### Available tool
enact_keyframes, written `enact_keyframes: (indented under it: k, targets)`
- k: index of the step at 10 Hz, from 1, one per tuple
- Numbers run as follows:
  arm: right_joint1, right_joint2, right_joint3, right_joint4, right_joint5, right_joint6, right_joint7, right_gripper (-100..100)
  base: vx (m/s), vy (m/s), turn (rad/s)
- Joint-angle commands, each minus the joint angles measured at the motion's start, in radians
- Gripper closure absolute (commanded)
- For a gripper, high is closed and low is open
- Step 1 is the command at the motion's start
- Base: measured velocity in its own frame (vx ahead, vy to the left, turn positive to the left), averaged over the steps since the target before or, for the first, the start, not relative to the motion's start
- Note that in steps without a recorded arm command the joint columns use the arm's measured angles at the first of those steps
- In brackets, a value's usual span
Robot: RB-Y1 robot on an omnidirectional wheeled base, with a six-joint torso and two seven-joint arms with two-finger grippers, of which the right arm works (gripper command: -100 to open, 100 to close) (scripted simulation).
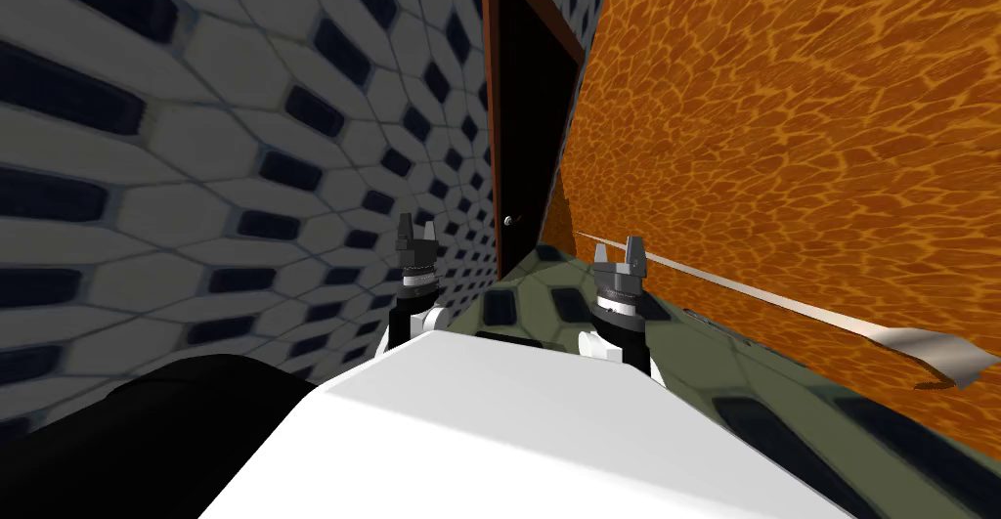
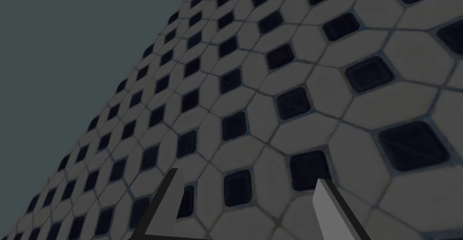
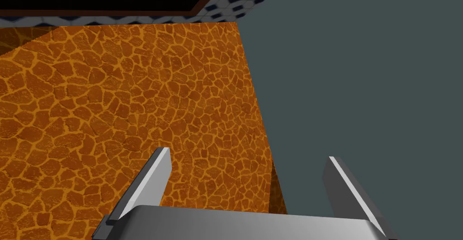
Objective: Pull the door open
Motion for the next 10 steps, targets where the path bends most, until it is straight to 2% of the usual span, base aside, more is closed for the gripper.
enact_keyframes:
  k: [1,6,10]
  targets:
    - [-0.019,-0.013,-0.001,0.04,0.0,-0.005,-0.005,-100,0.043,-0.021,0.167]
    - [-0.07,-0.043,-0.002,0.147,-0.001,-0.017,-0.02,-100,0.067,-0.046,0.136]
    - [-0.129,-0.075,-0.004,0.272,-0.002,-0.032,-0.038,-100,0.071,-0.06,0.166]
